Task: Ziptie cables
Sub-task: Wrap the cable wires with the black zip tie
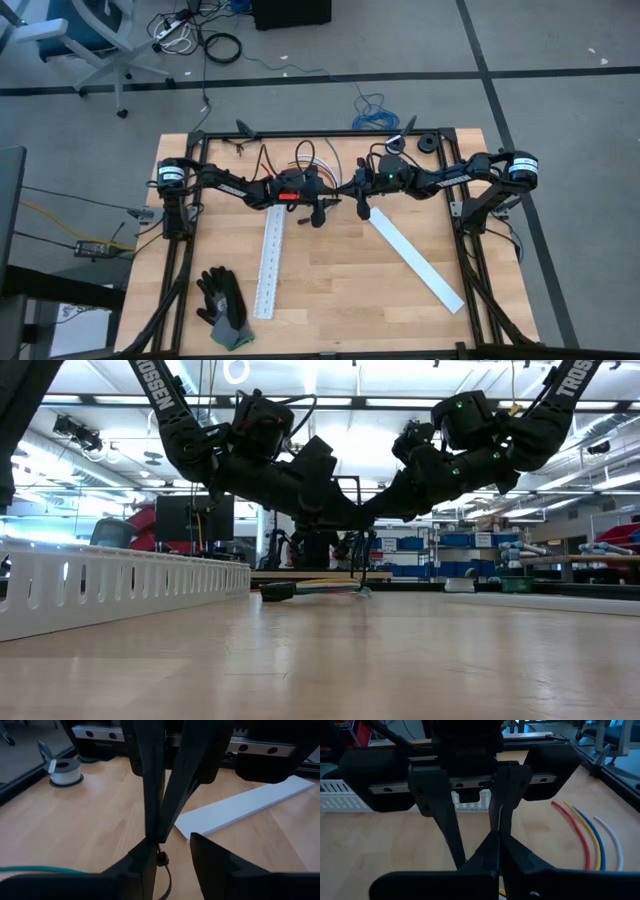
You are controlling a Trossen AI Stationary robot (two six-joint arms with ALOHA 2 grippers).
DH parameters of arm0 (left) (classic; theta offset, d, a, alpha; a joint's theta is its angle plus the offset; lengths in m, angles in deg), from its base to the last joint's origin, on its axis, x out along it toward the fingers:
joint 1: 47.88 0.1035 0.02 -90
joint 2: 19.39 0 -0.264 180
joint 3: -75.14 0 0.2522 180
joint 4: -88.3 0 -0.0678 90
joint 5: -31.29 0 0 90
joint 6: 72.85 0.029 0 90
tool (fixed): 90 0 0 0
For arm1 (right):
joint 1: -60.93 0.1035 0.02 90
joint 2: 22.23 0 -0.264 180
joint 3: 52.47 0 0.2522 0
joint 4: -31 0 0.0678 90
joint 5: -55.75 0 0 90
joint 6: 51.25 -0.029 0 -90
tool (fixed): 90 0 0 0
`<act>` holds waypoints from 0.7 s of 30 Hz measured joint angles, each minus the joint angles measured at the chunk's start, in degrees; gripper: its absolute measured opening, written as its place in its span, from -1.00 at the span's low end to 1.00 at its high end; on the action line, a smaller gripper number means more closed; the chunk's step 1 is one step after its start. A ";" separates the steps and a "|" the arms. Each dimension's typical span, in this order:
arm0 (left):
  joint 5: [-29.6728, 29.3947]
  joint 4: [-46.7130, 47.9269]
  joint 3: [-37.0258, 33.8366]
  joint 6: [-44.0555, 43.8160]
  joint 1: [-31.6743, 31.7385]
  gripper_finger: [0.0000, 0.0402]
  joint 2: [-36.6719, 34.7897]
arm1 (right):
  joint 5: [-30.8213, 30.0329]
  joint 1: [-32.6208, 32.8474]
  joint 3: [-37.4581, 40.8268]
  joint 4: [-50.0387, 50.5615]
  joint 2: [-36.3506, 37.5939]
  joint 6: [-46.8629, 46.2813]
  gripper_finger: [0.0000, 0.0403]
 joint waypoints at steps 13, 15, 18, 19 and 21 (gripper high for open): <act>-0.35 0.92 0.03 -0.23 0.11 -0.94 -0.02 | 0.35 0.03 0.05 0.02 -0.02 0.34 -1.00; -0.33 1.03 0.04 -0.23 0.11 -0.96 -0.04 | 0.35 0.03 0.11 -0.79 -0.07 0.36 -1.00; -0.33 1.08 0.09 -0.23 0.11 -0.92 -0.13 | 0.23 0.01 0.11 -2.79 -0.09 0.37 -1.00; -0.30 1.10 0.09 -0.23 0.11 -0.90 -0.15 | 0.18 0.00 0.11 -3.52 -0.11 0.38 -1.00; -0.26 1.43 0.09 -0.22 0.11 -0.89 -0.15 | 0.04 0.00 0.11 -4.85 -0.11 0.38 -1.00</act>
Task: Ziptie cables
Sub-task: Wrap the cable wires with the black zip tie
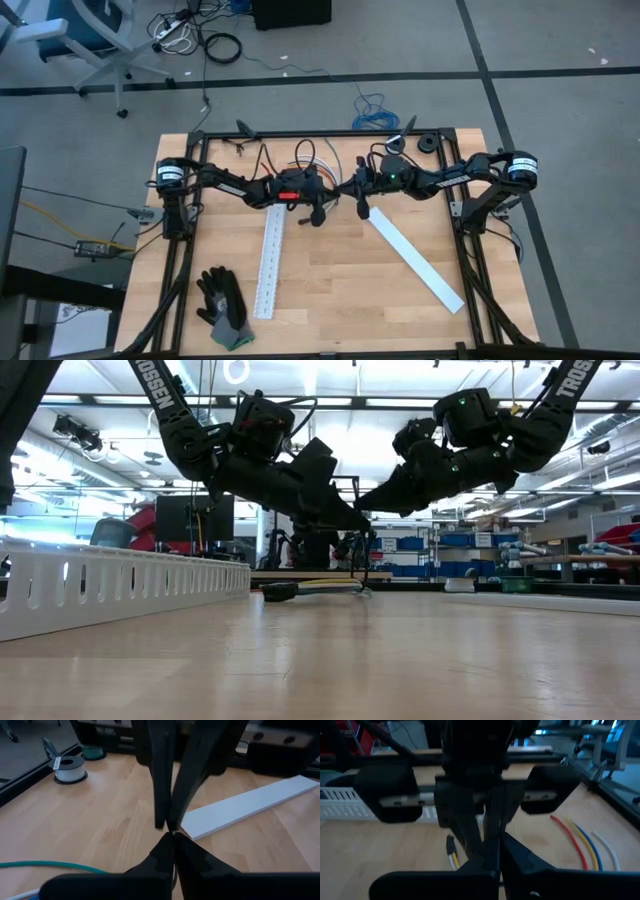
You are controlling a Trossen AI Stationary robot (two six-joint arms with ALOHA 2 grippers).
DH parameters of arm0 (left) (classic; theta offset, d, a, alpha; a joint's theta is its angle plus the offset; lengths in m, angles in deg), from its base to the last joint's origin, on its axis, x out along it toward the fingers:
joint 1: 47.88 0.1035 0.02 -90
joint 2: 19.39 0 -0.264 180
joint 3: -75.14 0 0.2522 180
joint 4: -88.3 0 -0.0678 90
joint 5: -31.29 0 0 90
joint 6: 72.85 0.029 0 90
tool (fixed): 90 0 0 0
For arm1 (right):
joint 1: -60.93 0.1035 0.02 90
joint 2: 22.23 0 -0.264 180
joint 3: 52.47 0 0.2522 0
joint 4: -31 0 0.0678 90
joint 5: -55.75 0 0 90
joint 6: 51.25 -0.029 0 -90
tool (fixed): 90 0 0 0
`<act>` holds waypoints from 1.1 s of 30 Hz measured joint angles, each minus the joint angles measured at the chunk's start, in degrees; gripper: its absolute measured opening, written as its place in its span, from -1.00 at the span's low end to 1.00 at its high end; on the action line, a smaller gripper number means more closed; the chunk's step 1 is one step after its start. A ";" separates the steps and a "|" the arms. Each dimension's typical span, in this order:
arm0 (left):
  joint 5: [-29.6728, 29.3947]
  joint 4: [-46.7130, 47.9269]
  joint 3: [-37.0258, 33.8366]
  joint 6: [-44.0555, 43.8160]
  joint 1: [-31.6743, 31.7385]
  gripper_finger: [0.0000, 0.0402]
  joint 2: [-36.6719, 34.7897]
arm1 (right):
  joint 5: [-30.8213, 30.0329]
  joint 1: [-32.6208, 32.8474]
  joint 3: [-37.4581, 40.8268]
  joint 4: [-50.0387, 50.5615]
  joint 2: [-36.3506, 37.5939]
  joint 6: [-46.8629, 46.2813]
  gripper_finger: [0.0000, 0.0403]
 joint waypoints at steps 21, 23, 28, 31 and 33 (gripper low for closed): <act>-0.76 3.89 -0.03 0.23 -0.09 -0.92 0.13 | -6.60 -2.15 -0.13 0.48 0.13 1.41 -1.00; 0.49 3.94 -0.03 0.25 -0.09 -0.92 0.13 | -6.77 -2.12 -0.13 3.52 0.13 4.31 -1.00; 6.33 7.17 -0.03 3.22 -0.02 -0.92 0.13 | -3.11 -2.05 -0.11 8.03 0.13 7.29 -1.00; 11.80 9.83 -0.05 6.07 0.23 -0.92 0.13 | 4.91 -2.40 -0.11 8.02 0.13 7.26 -1.00; 15.87 10.14 -0.07 7.51 0.61 -0.92 0.13 | 9.63 -2.46 -0.11 8.39 0.13 7.19 -1.00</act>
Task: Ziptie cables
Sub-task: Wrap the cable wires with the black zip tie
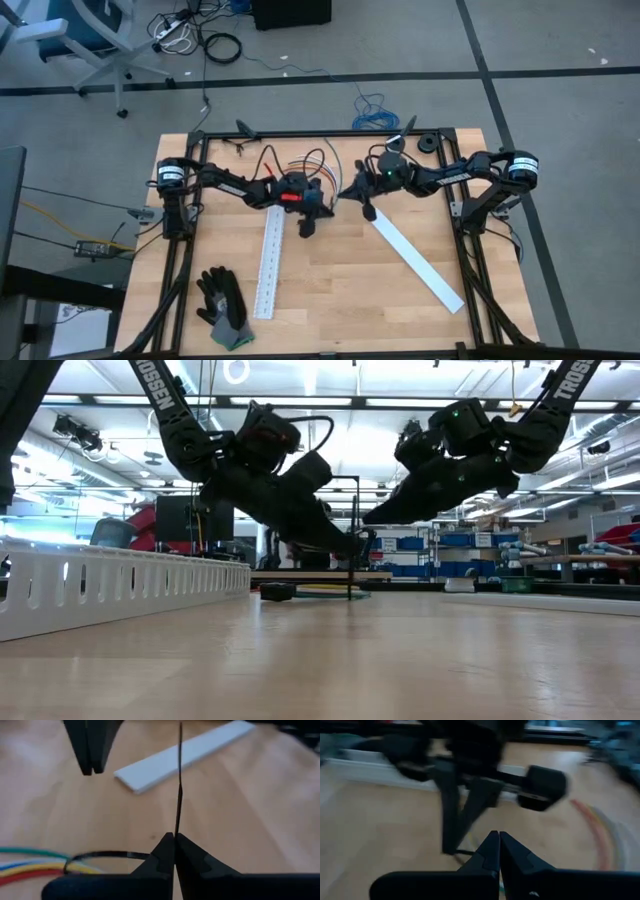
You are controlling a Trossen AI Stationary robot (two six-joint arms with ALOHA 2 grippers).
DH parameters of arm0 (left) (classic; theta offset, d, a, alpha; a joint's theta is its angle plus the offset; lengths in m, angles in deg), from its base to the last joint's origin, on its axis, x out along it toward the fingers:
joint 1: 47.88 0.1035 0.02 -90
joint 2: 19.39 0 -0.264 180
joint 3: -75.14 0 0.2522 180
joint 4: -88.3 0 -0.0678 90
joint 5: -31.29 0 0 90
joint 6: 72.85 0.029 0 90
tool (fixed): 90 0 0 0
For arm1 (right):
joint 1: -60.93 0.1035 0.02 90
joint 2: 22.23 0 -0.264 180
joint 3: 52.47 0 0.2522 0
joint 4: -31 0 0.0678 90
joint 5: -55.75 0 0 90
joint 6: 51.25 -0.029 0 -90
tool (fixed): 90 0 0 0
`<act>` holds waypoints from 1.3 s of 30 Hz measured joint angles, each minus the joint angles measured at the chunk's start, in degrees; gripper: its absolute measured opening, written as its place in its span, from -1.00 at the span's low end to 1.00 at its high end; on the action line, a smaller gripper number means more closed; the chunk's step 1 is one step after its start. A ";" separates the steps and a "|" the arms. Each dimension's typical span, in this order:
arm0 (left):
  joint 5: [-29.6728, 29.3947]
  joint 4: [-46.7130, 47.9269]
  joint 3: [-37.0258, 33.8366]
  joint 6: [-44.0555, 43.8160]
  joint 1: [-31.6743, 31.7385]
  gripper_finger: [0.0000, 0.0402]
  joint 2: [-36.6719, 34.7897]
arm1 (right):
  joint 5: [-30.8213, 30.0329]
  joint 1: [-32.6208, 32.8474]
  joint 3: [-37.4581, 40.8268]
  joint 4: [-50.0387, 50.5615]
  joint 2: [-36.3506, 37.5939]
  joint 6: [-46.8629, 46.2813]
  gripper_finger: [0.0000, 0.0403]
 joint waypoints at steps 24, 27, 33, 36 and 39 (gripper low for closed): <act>19.07 4.26 -0.04 1.96 6.62 -0.92 0.00 | 17.97 -2.71 -12.84 -2.87 -16.33 -6.01 -1.00; 21.06 6.20 -0.02 3.69 6.67 -0.92 0.00 | 18.24 -2.84 -12.55 -2.99 -16.39 -6.92 -1.00; 21.27 6.65 -0.02 4.62 7.11 -0.92 0.00 | 15.27 -1.98 -12.26 -0.69 -16.42 -3.87 -0.97; 21.14 5.90 -0.02 4.31 7.30 -0.92 0.00 | 12.94 -1.07 -12.21 1.88 -16.61 -0.64 -0.91; 20.81 5.76 -0.02 4.20 7.28 -0.92 0.00 | 12.10 -0.67 -12.20 1.28 -16.61 0.49 -0.82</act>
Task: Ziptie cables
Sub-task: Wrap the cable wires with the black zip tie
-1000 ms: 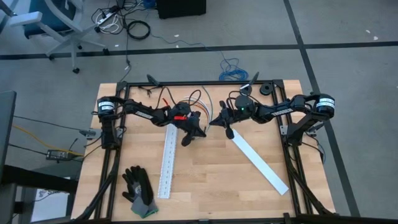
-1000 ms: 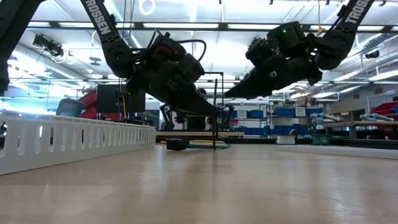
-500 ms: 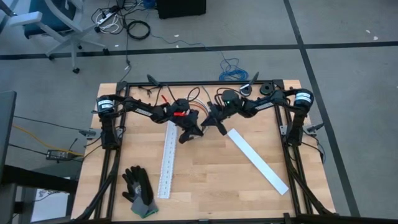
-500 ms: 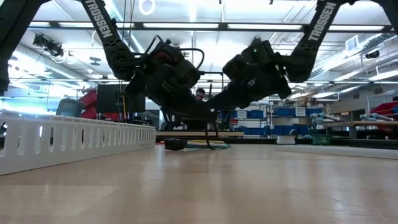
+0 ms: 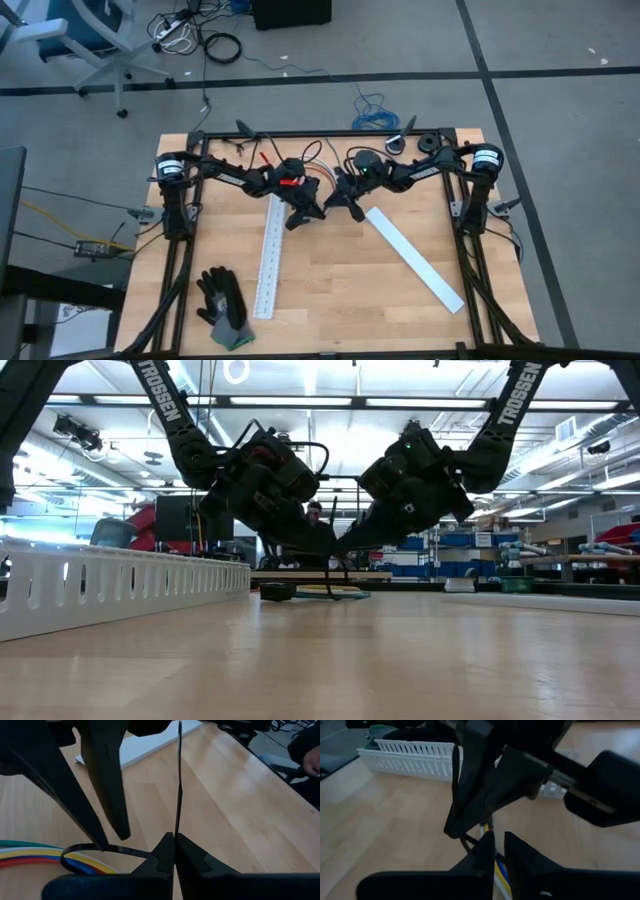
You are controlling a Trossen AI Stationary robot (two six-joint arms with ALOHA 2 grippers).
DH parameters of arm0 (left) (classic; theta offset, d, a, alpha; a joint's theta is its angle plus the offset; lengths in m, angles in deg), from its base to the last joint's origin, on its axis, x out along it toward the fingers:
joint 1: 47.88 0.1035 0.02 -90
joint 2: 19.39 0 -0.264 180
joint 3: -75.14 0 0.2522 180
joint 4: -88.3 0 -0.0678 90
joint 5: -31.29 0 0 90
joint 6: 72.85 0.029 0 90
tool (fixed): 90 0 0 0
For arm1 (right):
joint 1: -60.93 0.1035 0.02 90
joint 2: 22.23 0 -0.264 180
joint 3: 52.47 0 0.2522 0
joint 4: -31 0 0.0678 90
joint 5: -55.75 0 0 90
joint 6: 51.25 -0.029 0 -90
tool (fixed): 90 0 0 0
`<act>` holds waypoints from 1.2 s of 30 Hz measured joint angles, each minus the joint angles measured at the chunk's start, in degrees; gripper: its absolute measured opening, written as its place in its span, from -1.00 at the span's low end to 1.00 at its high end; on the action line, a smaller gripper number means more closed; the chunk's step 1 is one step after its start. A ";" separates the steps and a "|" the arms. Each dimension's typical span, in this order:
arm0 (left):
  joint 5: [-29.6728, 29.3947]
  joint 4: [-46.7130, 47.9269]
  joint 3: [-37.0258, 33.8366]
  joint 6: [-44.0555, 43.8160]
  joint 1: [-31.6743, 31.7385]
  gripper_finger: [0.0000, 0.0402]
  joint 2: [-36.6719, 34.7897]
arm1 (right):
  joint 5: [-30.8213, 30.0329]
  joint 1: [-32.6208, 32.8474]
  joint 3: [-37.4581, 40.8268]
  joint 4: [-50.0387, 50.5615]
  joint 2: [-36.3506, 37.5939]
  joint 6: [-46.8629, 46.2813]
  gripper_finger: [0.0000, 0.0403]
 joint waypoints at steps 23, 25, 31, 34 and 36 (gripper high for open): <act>-0.88 -1.55 -0.02 -1.14 -0.02 -0.92 0.00 | 0.23 2.32 0.02 -3.18 0.00 6.84 -0.87; -0.91 -1.66 -0.02 -1.16 -0.02 -0.92 0.00 | 0.22 2.32 0.02 -3.49 0.00 6.83 -0.94; -1.30 -1.68 -0.02 -1.16 -0.02 -0.92 0.00 | 0.46 2.45 0.02 -3.46 0.01 4.29 -0.97; -1.69 -1.68 -0.02 -1.21 -0.02 -0.92 0.00 | 0.33 2.20 0.00 -2.29 0.02 2.25 -0.97; -2.04 -1.68 -0.02 -1.25 -0.02 -0.92 0.00 | 0.37 1.86 -0.04 -0.73 0.06 2.14 -0.97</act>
